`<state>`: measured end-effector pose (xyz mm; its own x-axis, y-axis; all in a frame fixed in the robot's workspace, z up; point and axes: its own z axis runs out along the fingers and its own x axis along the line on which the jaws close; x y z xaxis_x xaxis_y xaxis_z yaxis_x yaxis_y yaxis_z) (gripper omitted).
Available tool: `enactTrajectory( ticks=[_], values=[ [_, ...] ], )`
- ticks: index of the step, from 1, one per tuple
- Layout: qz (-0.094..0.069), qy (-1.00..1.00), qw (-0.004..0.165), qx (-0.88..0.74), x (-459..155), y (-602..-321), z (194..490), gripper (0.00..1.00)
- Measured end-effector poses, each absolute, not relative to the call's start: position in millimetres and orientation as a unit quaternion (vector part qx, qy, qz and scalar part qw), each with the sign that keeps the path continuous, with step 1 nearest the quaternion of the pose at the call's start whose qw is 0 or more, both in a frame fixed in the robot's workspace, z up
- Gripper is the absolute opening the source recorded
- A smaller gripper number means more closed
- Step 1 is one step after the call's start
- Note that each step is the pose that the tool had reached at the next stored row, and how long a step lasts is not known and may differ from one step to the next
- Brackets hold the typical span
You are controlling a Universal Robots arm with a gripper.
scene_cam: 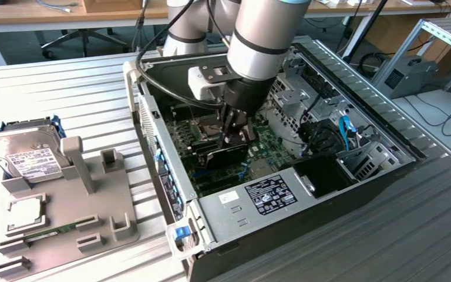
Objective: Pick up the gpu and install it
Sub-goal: 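Insert the gpu into the slot, then press down on the gpu until it lock into place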
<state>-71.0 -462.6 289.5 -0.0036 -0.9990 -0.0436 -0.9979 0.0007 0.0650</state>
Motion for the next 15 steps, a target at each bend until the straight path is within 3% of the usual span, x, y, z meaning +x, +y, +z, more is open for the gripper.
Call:
enactTrajectory(
  ticks=[15],
  values=[
    [-0.040, -0.707, 0.009, 0.706, -75.7, -462.6, 288.0, 0.11]
  ],
)
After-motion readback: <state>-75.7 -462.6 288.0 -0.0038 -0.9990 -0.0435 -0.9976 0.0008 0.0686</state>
